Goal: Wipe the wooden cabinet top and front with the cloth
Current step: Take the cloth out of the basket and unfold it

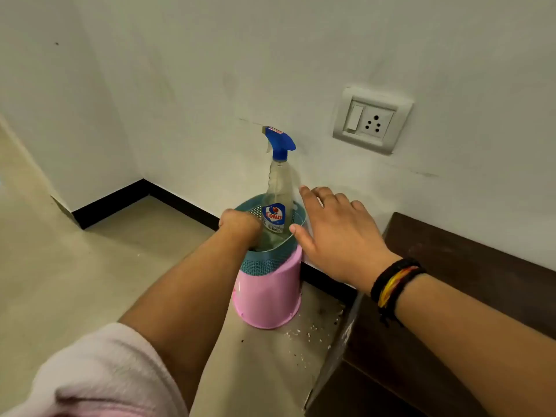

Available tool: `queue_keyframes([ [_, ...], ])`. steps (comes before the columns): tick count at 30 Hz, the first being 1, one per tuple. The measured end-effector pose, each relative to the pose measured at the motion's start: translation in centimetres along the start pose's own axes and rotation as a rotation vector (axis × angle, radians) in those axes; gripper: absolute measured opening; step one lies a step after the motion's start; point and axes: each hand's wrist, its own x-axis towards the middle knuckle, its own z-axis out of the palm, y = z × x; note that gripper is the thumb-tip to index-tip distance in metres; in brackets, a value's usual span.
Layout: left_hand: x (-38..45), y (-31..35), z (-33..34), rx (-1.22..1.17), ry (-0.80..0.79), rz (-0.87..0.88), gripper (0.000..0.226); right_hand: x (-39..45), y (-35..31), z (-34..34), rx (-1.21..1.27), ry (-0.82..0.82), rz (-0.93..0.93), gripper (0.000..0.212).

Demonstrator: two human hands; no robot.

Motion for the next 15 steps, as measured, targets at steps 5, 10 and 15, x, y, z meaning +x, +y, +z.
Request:
queue_keyframes([
  [5, 1.0, 1.0, 1.2, -0.117, 0.012, 0.006, 0.033, -0.2, 0.9, -0.1, -0.014, 0.000, -0.002, 0.070],
  [10, 1.2, 1.6, 1.6, -0.235, 0.012, 0.004, 0.045, -0.8, 1.6, -0.7, -0.042, 0.013, -0.004, 0.068],
  [15, -0.7, 0.3, -1.2, -0.395, 0.198, 0.009, 0.034, -1.4, 2.8, -1.2, -0.061, 0.022, 0.016, 0.069],
])
